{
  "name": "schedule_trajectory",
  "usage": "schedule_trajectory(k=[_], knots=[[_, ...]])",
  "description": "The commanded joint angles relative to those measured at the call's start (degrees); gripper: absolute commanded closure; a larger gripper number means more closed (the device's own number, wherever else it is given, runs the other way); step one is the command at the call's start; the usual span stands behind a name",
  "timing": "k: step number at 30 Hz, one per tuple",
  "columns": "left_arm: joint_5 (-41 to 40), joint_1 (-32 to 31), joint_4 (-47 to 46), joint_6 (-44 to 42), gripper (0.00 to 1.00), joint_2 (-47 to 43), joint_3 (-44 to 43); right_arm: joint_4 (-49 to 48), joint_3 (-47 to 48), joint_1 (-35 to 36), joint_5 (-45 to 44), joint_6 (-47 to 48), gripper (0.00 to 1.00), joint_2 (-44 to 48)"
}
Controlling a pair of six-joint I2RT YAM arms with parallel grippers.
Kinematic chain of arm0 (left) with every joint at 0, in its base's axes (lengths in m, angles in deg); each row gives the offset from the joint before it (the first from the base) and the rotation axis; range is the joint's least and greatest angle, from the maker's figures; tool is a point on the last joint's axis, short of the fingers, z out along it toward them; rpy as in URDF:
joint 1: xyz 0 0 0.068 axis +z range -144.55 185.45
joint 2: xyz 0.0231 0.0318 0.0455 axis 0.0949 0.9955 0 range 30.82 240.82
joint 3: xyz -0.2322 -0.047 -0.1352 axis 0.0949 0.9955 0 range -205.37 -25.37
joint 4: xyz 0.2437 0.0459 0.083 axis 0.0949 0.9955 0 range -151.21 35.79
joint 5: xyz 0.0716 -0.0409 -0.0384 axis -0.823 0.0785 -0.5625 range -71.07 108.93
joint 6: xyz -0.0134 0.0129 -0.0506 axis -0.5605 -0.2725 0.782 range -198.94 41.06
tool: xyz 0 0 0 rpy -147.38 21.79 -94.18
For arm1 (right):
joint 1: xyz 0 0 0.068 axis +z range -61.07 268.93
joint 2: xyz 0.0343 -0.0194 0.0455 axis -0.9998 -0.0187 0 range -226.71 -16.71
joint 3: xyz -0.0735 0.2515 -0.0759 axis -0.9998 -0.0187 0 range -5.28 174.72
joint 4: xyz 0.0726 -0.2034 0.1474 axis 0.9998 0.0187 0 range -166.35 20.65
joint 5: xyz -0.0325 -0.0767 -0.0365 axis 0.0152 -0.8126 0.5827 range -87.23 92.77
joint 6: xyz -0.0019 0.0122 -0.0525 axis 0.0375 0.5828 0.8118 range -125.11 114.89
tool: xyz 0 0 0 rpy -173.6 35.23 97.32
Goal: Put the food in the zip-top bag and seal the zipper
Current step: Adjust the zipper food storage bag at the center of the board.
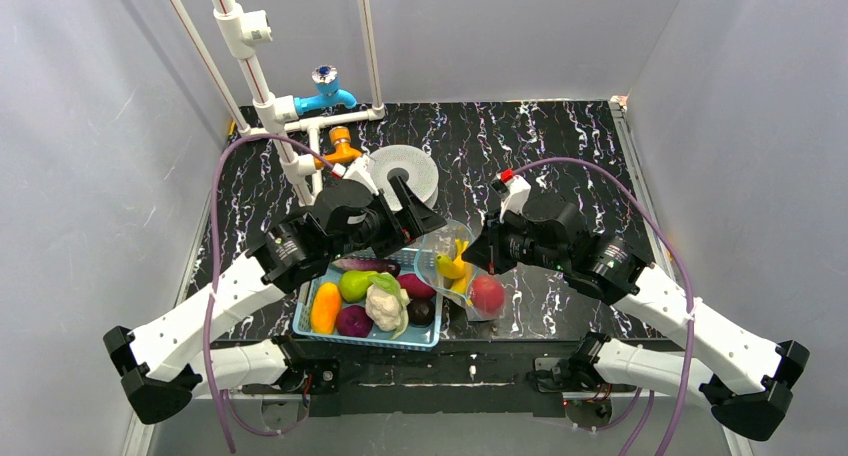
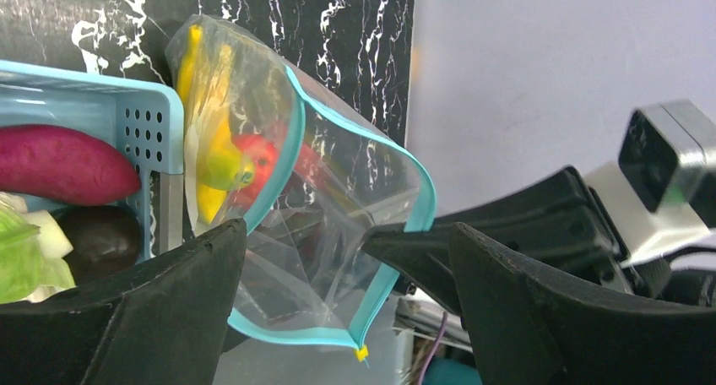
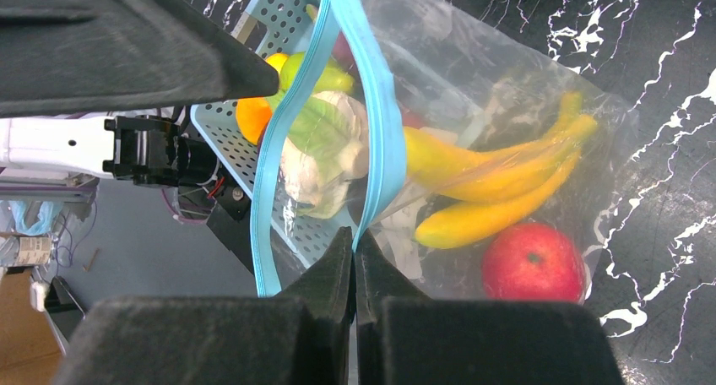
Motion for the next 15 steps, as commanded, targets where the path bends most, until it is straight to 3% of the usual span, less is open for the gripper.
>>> schedule_trajectory(k=[1,11,15], knots=[[-0.4,-0.2,4.8,-7.8,0.16,-2.5,-4.5,-3.7,0.7,-0.1,0.5,-0.4,0.99,0.4],[1.0,-0.2,7.2,-5.5,0.21,-7.2,5.2,-3.5,1.0,-0.1,0.0,-0.2,0.99,0.6],[6.0,-0.1,4.6,-5.7,0.32,-3.9,6.8,-3.4,1.2,-0.1,0.0,-0.2,0.99,0.5]])
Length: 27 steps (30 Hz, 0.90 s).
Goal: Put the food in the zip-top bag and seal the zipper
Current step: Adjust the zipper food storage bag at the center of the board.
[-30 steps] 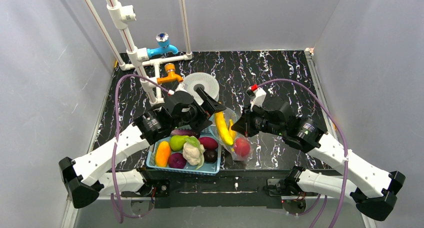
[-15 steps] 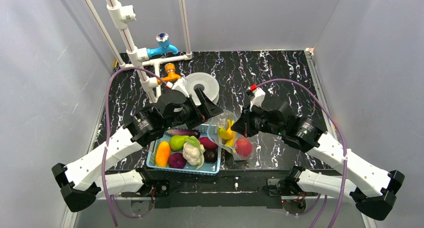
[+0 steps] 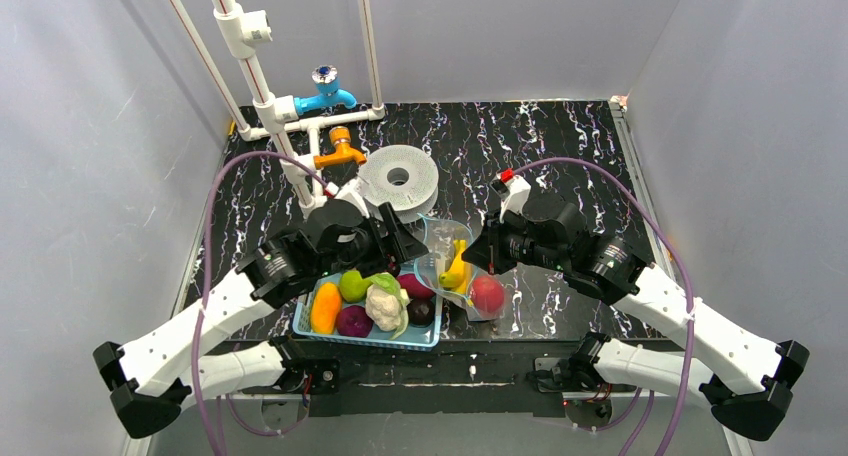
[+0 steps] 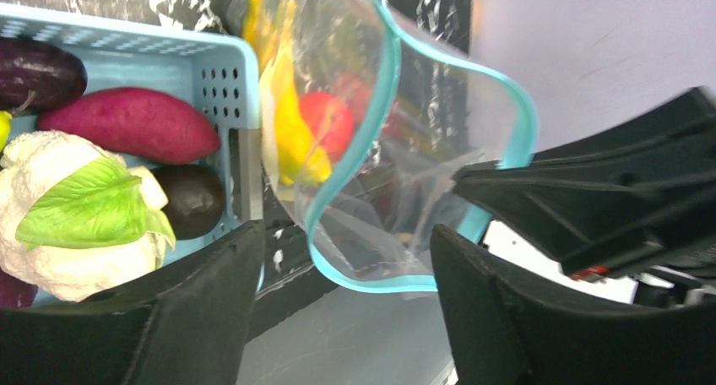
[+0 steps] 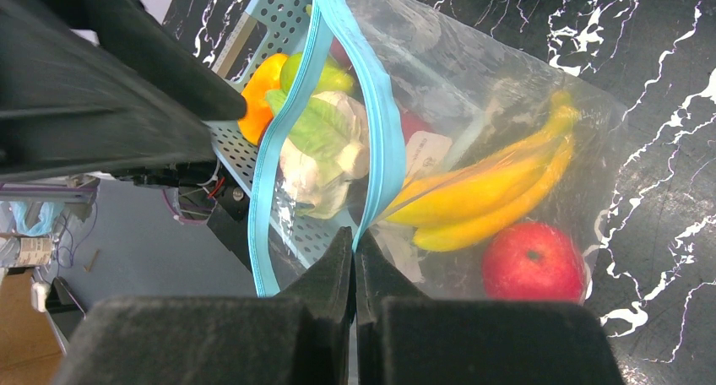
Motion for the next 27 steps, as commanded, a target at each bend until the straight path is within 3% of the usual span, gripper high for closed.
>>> schedule_trajectory(k=[1,4,10,17,22,27], knots=[[5.5,-0.1,-0.7,-0.9,0.37,3.8,1.2,-3.4,1.2,-0.1,0.1,-0.1,0.99,0.5],[7.0,-0.1,-2.0,-1.6,0.53,6.7,0.9,-3.1,1.3,-0.1,-0.2,0.0,0.99,0.7],[13.8,-0.2,-10.4,-4.5,0.98,12.2,-3.9,-1.6,1.8,-0.1,-3.3,1.5,0.99,1.6],[20.3,-0.1,-21.1,-3.3,1.0,17.9,-13.5,4.1,7.0,0.0,-9.6,5.6,0.99,3.4],[17.8,-0.1,-23.5,-0.8,1.0,16.8,-7.5,3.8,7.0,0.0,-10.1,6.3,0.99,5.6],[12.0,0.0,-18.5,-1.0,1.0,15.5,-3.5,2.2,1.5,-0.1,-12.5,6.1,0.99,4.8]])
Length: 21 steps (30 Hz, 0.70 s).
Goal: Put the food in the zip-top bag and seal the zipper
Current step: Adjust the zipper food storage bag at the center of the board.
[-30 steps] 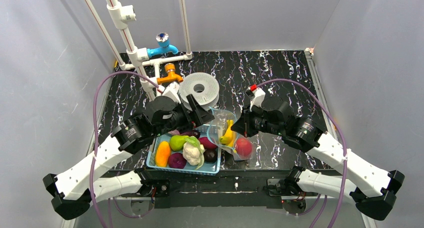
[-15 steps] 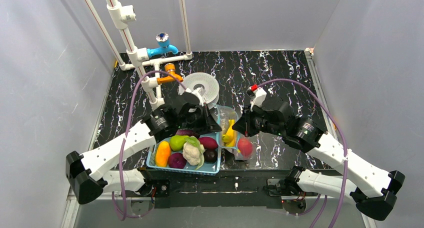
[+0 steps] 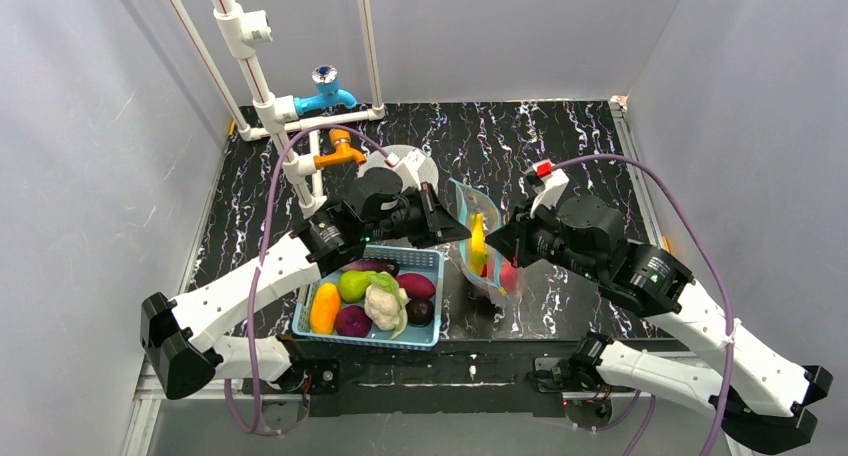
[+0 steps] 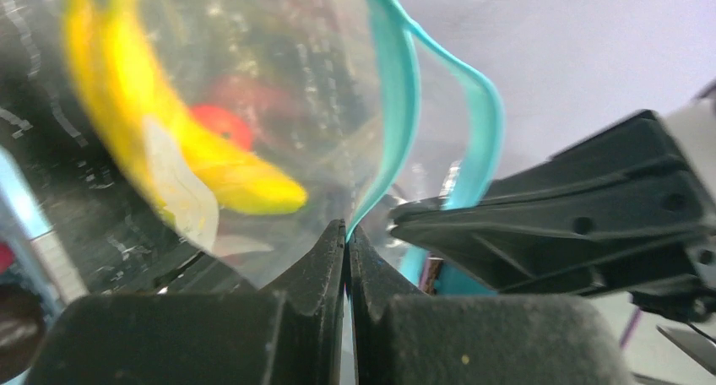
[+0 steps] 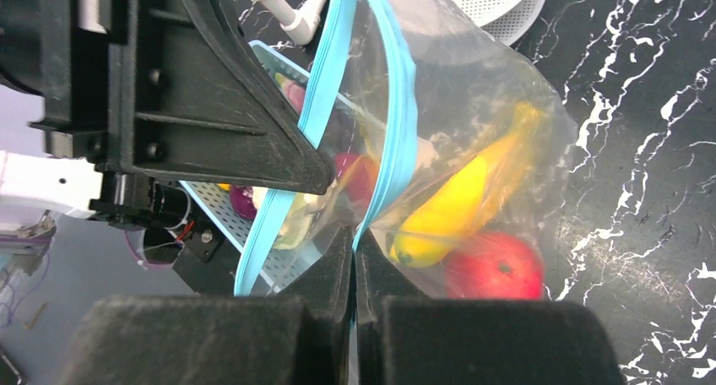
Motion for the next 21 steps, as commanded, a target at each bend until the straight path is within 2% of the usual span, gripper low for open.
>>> schedule_trajectory(k=[1,11,18,21], knots=[[-4.2,0.1,2.7,0.4,1.0,-1.8,3.6,-2.8,-4.1,-0.1,-3.2,1.0,0.99,-1.2],[-0.8,0.8,2.9,1.6,0.99,-0.8,4.4,-0.3,-2.5,-0.1,-6.0,2.8,0.99,-0.6],[-4.0,0.8,11.4,-1.4,0.47,-9.0,3.8,0.1,-2.0,-0.1,-5.5,2.9,0.99,-0.3],[-8.2,0.9,18.5,-3.0,0.34,-15.0,3.9,-0.1,-1.9,-0.1,-5.5,3.0,0.99,-0.3]])
